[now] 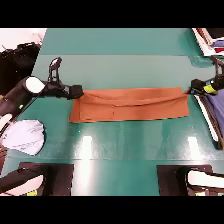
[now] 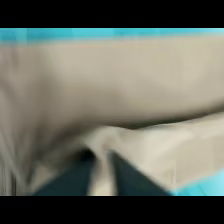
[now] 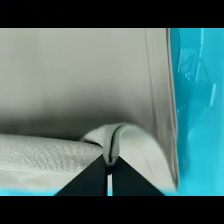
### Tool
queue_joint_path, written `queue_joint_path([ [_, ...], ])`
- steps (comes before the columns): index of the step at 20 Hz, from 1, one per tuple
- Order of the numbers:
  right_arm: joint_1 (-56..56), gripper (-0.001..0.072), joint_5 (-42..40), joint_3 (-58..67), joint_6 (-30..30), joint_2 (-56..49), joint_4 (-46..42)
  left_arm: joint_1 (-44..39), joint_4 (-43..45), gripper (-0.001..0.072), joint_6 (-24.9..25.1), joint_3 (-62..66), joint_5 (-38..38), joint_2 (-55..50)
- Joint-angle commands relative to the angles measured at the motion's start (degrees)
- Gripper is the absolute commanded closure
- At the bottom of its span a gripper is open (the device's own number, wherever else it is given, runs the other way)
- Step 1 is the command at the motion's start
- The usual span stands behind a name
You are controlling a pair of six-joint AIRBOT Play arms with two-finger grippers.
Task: Fold the shirts.
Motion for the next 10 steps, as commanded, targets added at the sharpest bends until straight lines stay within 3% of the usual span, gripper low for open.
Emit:
queue_joint_path([
  [1, -1.42, 0.0382, 1.2, 8.35, -2.34, -9.35, 8.35, 0.13, 0.35, 0.0037, 0.5, 5.05, 2.21, -4.76],
  [2, -2.67, 0.0336, 2.62, 9.68, -3.98, -10.54, 11.58, 0.13, 0.35, 0.0041, 0.55, 5.97, 1.42, -4.76],
  [5, -7.15, 0.0305, 6.99, 10.16, -9.2, -11.54, 14.49, 0.11, -0.96, 0.0043, 0.52, 7.91, -3.43, -4.76],
  [6, -8.96, 0.0197, 8.46, 9.33, -9.99, -11.54, 14.45, 0.11, -2.27, 0.0143, 0.52, 7.93, -4.42, -4.76],
  [7, -10.8, 0.013, 9.16, 8.0, -10.16, -11.54, 14.49, -0.02, -3.45, 0.0456, 0.57, 7.91, -5.33, -4.79],
  [8, -12.74, 0.0128, 9.2, 6.19, -10.62, -11.56, 14.51, -0.33, -3.98, 0.0688, 0.83, 7.91, -5.55, -4.79],
  [10, -16.31, 0.0129, 9.22, 2.19, -11.82, -12.35, 14.71, -1.81, -4.17, 0.0673, 1.4, 7.91, -4.13, -4.96],
])
